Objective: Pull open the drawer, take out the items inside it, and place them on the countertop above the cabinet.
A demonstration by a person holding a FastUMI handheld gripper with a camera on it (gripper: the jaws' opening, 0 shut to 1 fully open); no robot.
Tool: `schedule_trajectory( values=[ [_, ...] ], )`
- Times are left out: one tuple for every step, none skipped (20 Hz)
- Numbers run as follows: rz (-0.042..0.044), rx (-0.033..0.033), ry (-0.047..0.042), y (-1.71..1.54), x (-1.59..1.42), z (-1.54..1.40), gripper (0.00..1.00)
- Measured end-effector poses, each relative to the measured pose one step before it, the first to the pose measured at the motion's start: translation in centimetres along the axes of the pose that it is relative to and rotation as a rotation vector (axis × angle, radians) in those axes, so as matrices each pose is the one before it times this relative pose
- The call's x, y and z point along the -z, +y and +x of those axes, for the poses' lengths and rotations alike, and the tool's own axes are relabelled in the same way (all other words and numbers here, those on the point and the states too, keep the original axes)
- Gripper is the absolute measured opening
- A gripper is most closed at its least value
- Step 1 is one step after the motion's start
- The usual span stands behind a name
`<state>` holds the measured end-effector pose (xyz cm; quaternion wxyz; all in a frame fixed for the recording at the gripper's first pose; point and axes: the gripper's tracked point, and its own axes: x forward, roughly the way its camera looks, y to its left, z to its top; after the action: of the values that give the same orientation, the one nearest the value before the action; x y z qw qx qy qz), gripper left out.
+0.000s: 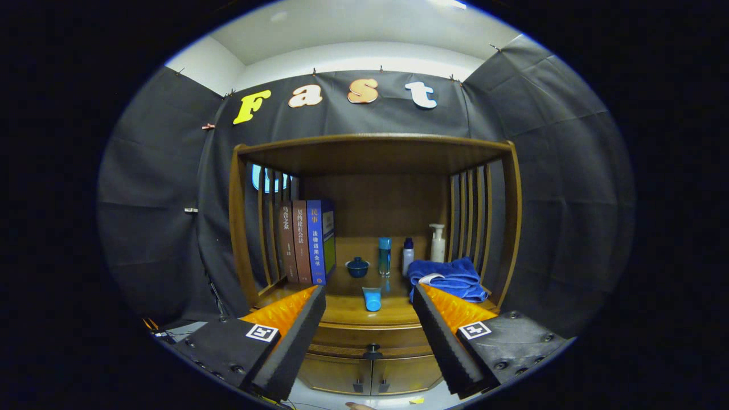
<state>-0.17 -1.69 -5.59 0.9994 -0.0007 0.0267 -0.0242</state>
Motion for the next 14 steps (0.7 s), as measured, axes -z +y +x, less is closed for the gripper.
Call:
schedule_trajectory(
  values=[
    [0.00039,0.00038,-0.00868,0.082,-0.569,-0.65,0.99],
    [0.00292,0.00156,-0.00514,-0.01,-0.399,-0.491,0.99],
    [0.00129,0.00632,-0.00241,-0.058,-0.358,-0.531,0.99],
    [0.00148,0.00218,-0.00133,-0.069,-0.215,-0.433,0.99],
    [0.00138,-0.00445,-0.00051,0.094,-0.205,-0.401,0.99],
    [-0.00028,-0.00398,0.00073,0.132,-0.171,-0.398,0.99],
    [-0.00124,-0.00464,0.00153,0.09,-0.09,-0.309,0.99],
    [-0.00308,-0.00289,0.00068,0.069,-0.113,-0.168,0.99],
    [-0.00378,-0.0021,-0.00089,0.026,-0.114,-0.132,0.99],
    [-0.00341,-0.00097,-0.00124,0.038,-0.138,-0.1,0.99],
    [-0.00192,0.00092,-0.00207,0.014,-0.25,-0.191,0.99],
    [0.0011,0.00143,-0.00353,-0.062,-0.21,-0.096,0.99],
    [0.00281,0.0014,-0.00356,0.011,-0.222,-0.118,0.99],
    [0.00398,0.00105,-0.00285,-0.116,-0.117,0.082,0.99]
  ],
)
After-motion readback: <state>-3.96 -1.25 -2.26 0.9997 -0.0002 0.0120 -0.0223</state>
